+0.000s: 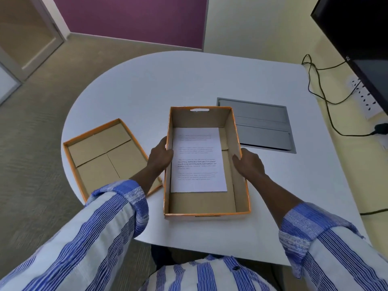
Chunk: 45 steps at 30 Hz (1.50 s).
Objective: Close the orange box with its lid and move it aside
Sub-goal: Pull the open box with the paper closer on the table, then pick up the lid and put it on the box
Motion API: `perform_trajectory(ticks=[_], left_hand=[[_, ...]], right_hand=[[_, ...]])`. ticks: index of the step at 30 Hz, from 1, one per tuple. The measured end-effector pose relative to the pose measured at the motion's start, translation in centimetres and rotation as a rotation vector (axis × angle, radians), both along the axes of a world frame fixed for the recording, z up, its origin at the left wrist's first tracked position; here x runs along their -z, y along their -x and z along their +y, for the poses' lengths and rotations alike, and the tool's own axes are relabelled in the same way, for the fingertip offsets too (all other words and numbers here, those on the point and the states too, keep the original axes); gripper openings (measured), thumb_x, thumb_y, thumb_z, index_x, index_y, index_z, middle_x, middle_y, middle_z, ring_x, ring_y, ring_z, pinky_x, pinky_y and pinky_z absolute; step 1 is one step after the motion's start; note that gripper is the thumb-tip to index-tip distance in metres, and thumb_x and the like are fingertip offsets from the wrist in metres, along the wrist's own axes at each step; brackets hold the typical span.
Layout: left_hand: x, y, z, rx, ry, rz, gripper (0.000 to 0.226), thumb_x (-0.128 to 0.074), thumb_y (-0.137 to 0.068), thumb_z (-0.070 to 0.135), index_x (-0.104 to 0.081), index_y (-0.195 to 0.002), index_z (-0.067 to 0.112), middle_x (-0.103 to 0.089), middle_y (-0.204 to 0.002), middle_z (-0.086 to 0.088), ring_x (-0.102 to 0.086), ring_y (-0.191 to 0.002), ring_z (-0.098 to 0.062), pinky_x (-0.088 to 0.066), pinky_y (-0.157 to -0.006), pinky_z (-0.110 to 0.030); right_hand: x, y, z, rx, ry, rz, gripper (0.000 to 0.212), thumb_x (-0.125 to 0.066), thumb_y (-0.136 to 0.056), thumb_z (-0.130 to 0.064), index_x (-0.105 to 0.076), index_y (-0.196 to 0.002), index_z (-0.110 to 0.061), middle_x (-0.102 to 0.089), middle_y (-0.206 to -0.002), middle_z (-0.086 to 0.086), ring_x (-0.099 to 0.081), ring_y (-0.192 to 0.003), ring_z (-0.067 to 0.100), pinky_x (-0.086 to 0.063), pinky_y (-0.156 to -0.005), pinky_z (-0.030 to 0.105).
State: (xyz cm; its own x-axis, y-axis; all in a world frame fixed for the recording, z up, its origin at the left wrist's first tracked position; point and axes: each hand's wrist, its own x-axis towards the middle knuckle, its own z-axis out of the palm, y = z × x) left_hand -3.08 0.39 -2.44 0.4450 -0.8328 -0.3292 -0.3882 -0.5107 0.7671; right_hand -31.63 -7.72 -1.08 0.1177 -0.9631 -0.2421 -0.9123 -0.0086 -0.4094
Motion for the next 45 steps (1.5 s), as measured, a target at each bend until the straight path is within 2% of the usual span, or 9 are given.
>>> perform_trajectory(ticks=[5, 8, 11, 14, 17, 21, 25, 35, 45], left_hand=[[0.0, 1.6, -0.4, 0.103, 0.006, 0.023, 0.062, -0.044, -0.093, 0.023, -0.036, -0.155, 0.028, -0.060, -0.141, -0.014, -0.061, -0.106, -0.029, -0.045, -0.083, -0.036], [0.6, 2.5, -0.3, 0.147, -0.014, 0.015, 0.062, -0.044, -0.097, 0.021, -0.032, -0.157, 0.027, -0.057, -0.147, -0.014, -0.061, -0.120, -0.037, -0.049, -0.091, -0.041], [1.4, 3.2, -0.1, 0.176, -0.057, 0.006, 0.060, -0.042, -0.101, 0.025, -0.027, -0.159, 0.026, -0.053, -0.151, -0.014, -0.058, -0.126, -0.039, -0.051, -0.103, -0.052], [1.9, 3.4, 0.1, 0.173, -0.065, -0.005, 0.059, -0.040, -0.102, 0.023, -0.027, -0.159, 0.026, -0.055, -0.148, -0.014, -0.062, -0.120, -0.038, -0.053, -0.100, -0.052], [2.1, 3.3, 0.0, 0.170, -0.063, -0.001, 0.059, -0.043, -0.102, 0.024, -0.027, -0.159, 0.023, -0.057, -0.145, -0.016, -0.063, -0.115, -0.034, -0.053, -0.095, -0.044], [1.9, 2.6, 0.3, 0.112, -0.042, 0.031, 0.067, -0.050, -0.101, 0.042, -0.027, -0.159, 0.018, -0.053, -0.149, -0.019, -0.053, -0.133, -0.037, -0.046, -0.106, -0.046], [1.9, 0.7, 1.4, 0.004, -0.004, 0.032, 0.068, -0.049, -0.100, 0.054, -0.038, -0.154, 0.014, -0.057, -0.144, -0.016, -0.054, -0.132, -0.030, -0.044, -0.105, -0.041], [3.3, -10.0, 8.4, -0.239, -0.058, -0.083, 0.058, -0.050, -0.103, 0.042, -0.045, -0.149, 0.009, -0.060, -0.138, -0.022, -0.056, -0.128, -0.035, -0.044, -0.101, -0.039], [5.7, -17.0, 17.1, -0.486, -0.281, -0.327, 0.060, -0.065, -0.092, 0.030, -0.047, -0.141, 0.000, -0.047, -0.136, -0.027, -0.045, -0.128, -0.046, -0.042, -0.104, -0.053]], right_hand=[[0.7, 1.5, 1.2, 0.101, -0.033, 0.009, 0.029, -0.048, -0.097, -0.024, -0.059, -0.116, -0.006, -0.069, -0.108, 0.014, -0.059, -0.084, 0.027, -0.042, -0.070, 0.031], [1.3, 2.2, 2.4, 0.132, -0.039, 0.031, 0.035, -0.050, -0.097, -0.024, -0.056, -0.127, -0.006, -0.069, -0.113, 0.013, -0.065, -0.094, 0.030, -0.043, -0.072, 0.031], [2.0, 2.8, 3.2, 0.148, -0.067, 0.035, 0.035, -0.051, -0.096, -0.023, -0.056, -0.126, -0.006, -0.069, -0.111, 0.012, -0.061, -0.085, 0.024, -0.043, -0.070, 0.030], [2.5, 3.0, 3.6, 0.155, -0.081, 0.051, 0.035, -0.050, -0.096, -0.023, -0.054, -0.127, -0.006, -0.069, -0.112, 0.012, -0.058, -0.082, 0.022, -0.044, -0.070, 0.031], [2.6, 2.6, 3.9, 0.166, -0.051, 0.032, 0.050, -0.055, -0.096, -0.027, -0.045, -0.140, -0.008, -0.063, -0.128, 0.016, -0.065, -0.105, 0.033, -0.052, -0.080, 0.039], [1.9, 1.2, 4.0, 0.159, 0.105, 0.054, 0.074, -0.062, -0.093, -0.038, -0.028, -0.153, -0.012, -0.041, -0.151, 0.019, -0.048, -0.132, 0.038, -0.046, -0.100, 0.049], [0.4, -1.8, 3.6, 0.046, 0.237, 0.032, 0.075, -0.057, -0.095, -0.044, -0.026, -0.155, -0.013, -0.030, -0.161, 0.017, -0.031, -0.146, 0.035, -0.031, -0.115, 0.049], [-1.0, -18.0, 5.7, -0.373, 0.294, -0.104, 0.068, -0.054, -0.097, -0.041, -0.033, -0.153, -0.007, -0.031, -0.159, 0.019, -0.027, -0.147, 0.035, -0.030, -0.117, 0.047], [4.3, -28.6, 10.3, -0.592, -0.074, 0.067, 0.079, -0.053, -0.095, -0.048, -0.021, -0.155, -0.010, -0.016, -0.165, 0.014, -0.031, -0.145, 0.035, -0.040, -0.105, 0.048]])
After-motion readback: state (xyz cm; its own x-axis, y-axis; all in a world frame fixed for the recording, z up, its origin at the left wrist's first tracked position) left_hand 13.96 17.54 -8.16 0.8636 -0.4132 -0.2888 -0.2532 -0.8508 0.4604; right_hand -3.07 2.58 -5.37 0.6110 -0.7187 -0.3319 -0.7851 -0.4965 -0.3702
